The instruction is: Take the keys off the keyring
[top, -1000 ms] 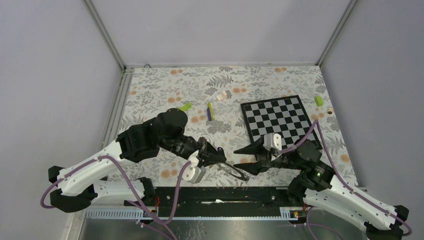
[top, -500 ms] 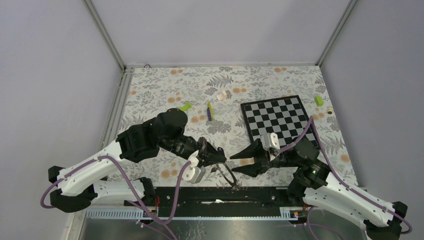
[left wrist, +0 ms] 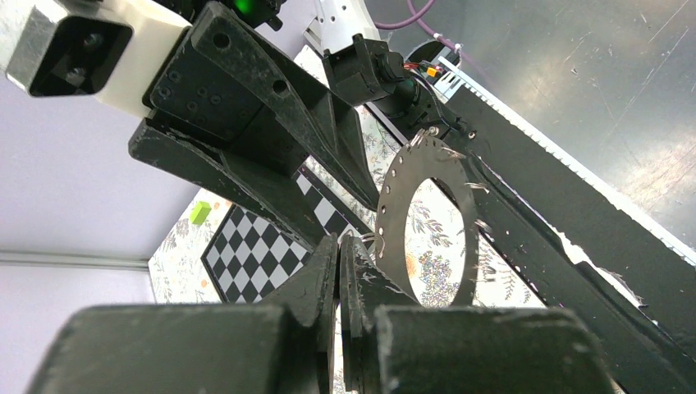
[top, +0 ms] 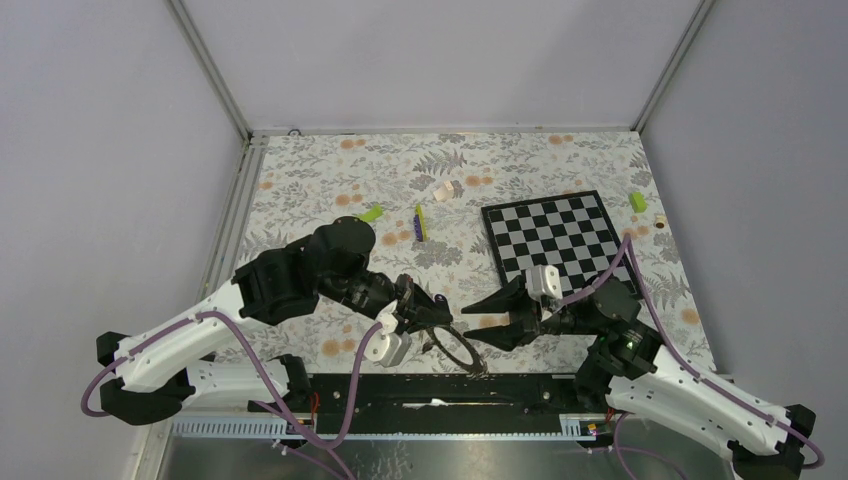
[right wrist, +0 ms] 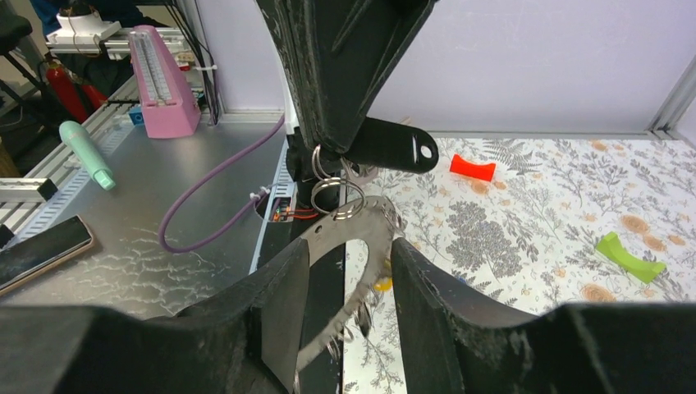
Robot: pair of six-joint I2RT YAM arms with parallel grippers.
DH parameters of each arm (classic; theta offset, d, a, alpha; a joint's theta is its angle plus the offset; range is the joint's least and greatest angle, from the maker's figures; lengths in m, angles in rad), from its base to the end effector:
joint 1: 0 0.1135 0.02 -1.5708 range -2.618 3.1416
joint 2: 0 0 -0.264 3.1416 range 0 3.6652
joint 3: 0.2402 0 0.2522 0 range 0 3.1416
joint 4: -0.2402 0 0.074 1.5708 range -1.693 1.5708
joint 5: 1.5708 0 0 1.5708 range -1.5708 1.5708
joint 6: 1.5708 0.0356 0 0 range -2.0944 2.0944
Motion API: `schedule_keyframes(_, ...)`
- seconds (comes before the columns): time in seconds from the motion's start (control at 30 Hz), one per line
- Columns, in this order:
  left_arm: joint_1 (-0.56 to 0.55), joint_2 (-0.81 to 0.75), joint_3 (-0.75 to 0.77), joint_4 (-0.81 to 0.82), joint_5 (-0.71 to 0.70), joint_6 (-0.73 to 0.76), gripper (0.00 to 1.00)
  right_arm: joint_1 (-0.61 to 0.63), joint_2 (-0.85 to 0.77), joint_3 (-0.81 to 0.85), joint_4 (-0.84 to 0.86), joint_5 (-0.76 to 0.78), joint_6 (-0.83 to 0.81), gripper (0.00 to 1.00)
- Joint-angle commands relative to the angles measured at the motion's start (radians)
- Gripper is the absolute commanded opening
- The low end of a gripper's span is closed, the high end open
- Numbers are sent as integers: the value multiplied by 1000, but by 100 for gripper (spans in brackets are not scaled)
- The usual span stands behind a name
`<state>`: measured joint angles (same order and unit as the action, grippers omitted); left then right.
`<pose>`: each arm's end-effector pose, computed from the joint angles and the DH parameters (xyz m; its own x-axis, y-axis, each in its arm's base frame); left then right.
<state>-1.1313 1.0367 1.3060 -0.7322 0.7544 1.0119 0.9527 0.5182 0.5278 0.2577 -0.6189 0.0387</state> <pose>0.0610 -0.1870 0.4191 0.6794 0.0070 -0.7337 0.6490 -0.4723 0.5965 0.0610 0.1215 0.3338 0.1147 0.2157 -0.9697 -0.9932 0.0077 -0.1158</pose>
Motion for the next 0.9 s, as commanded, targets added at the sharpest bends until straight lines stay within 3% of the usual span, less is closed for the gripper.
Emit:
schedule_keyframes(0.0, -4, -1, 13, 53, 34, 2, 0, -2, 25, 9, 0, -4, -20, 48)
schedule_keyframes(0.87, -4, 16, 12, 53, 36, 10, 0, -2, 76, 5, 143, -5, 73, 46)
